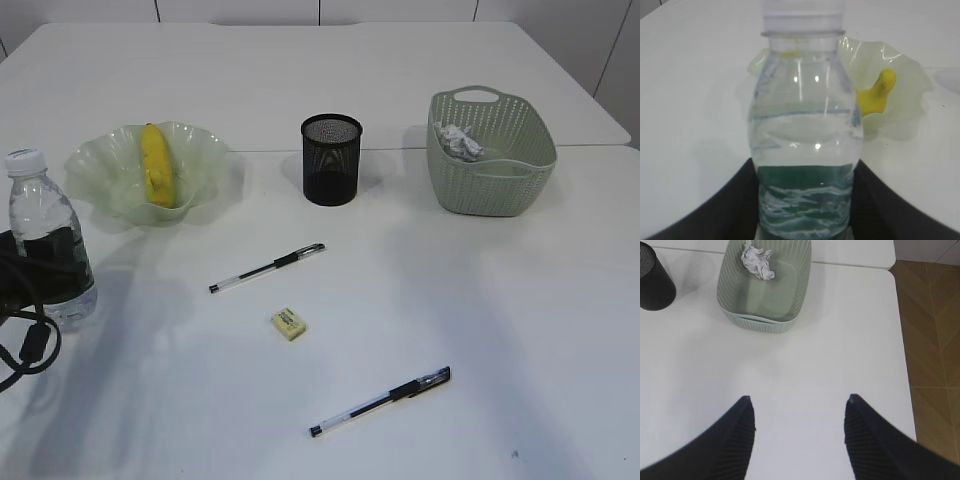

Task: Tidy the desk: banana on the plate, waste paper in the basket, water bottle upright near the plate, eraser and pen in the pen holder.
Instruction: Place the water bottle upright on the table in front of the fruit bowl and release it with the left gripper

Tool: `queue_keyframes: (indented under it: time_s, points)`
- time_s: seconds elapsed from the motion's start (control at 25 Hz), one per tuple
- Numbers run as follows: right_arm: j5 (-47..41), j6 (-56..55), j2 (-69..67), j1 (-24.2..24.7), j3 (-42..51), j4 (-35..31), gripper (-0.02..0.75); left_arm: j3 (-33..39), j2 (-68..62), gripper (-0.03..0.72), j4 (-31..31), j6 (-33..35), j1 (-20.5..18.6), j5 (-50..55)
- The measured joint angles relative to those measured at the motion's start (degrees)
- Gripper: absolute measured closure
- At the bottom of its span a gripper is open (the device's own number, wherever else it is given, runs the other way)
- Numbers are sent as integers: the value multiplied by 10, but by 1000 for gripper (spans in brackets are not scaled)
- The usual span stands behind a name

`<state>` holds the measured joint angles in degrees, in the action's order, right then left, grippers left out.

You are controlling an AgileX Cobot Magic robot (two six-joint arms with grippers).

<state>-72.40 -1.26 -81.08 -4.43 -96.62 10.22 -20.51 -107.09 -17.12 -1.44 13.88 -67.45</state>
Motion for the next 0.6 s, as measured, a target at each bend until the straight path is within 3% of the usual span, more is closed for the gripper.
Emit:
queue_keyframes:
  time_s: [0.6]
  points:
    - [0, 0, 0, 0, 0, 0, 310, -10, -78, 340, 4, -23, 0, -88]
